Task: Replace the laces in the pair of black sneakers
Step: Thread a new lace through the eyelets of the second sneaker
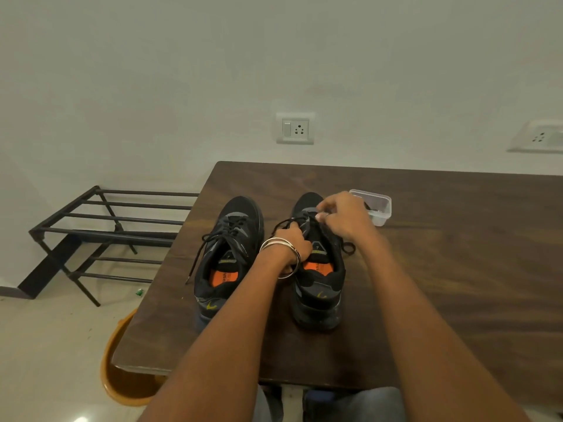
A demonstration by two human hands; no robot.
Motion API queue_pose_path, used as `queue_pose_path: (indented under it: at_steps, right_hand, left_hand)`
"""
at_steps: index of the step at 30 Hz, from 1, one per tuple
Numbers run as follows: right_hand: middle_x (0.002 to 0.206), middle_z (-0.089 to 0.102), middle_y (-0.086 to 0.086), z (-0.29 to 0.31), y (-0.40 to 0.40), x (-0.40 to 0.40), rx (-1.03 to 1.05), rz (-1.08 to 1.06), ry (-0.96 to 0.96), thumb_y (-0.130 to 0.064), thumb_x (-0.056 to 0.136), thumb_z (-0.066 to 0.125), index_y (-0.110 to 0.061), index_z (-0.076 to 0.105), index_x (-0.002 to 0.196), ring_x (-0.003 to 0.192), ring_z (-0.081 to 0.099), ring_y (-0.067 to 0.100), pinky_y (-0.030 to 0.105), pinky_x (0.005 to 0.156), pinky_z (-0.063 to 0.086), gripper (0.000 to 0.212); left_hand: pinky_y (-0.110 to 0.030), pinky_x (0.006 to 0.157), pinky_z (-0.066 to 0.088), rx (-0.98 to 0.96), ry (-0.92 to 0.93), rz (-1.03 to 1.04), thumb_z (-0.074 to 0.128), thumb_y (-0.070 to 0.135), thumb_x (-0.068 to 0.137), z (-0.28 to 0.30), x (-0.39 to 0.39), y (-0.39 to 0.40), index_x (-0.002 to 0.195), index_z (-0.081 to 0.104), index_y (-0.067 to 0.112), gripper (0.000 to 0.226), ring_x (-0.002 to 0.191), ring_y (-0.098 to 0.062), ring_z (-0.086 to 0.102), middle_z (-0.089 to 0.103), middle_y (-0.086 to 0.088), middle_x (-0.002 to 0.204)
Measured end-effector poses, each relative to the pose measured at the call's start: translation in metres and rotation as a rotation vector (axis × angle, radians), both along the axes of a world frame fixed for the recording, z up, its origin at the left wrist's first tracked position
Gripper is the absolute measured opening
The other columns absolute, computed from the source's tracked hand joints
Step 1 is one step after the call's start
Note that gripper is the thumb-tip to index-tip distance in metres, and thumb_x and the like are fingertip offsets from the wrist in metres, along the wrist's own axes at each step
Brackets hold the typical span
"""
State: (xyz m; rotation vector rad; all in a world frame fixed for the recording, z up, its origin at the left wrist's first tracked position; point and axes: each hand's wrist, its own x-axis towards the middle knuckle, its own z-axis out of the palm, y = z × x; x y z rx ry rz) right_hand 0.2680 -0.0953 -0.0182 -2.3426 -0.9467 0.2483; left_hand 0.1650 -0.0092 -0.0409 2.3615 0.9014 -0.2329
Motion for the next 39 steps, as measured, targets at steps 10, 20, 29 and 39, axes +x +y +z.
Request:
queue_pose_path:
  at_steps: [10, 20, 29, 39]
  right_hand:
    - [0.088, 0.068, 0.018, -0.009, 0.016, 0.005, 0.118, -0.305, 0.167, -0.013, 0.088, 0.057, 0.000, 0.067, 0.086, 0.083, 0.065, 0.027, 0.047, 0.076, 0.055, 0.017]
    - [0.062, 0.048, 0.002, 0.031, -0.024, 0.015, 1.278, -0.561, 0.811, 0.004, 0.094, 0.037, -0.012, 0.053, 0.082, 0.043, 0.038, 0.010, 0.024, 0.043, 0.038, 0.027]
    - [0.104, 0.066, 0.009, -0.025, 0.014, 0.007, -0.175, 0.061, -0.186, -0.022, 0.090, 0.065, -0.013, 0.075, 0.098, 0.100, 0.061, 0.027, 0.043, 0.090, 0.054, 0.015]
    - [0.086, 0.067, 0.016, -0.015, 0.011, 0.000, -0.054, -0.144, 0.043, -0.012, 0.091, 0.056, 0.003, 0.066, 0.089, 0.085, 0.065, 0.030, 0.042, 0.076, 0.056, 0.018]
  left_hand:
    - [-0.032, 0.072, 0.041, -0.040, -0.005, 0.016, 0.046, 0.024, 0.096, 0.002, 0.000, -0.001, 0.145, 0.027, 0.011, 0.054, 0.083, -0.021, 0.048, 0.055, -0.016, 0.123]
    - [-0.035, 0.078, 0.041, -0.039, -0.005, 0.027, 0.045, 0.026, 0.095, 0.001, 0.001, -0.002, 0.152, 0.015, 0.010, 0.065, 0.111, -0.033, 0.055, 0.052, -0.019, 0.131]
    - [-0.034, 0.077, 0.043, -0.025, -0.011, 0.026, 0.048, 0.026, 0.095, 0.002, 0.000, -0.003, 0.149, 0.020, 0.009, 0.063, 0.106, -0.032, 0.057, 0.054, -0.019, 0.128]
    - [-0.034, 0.076, 0.044, -0.047, -0.017, 0.022, 0.047, 0.024, 0.095, 0.003, -0.001, -0.004, 0.151, 0.016, 0.010, 0.066, 0.095, -0.027, 0.055, 0.055, -0.019, 0.126]
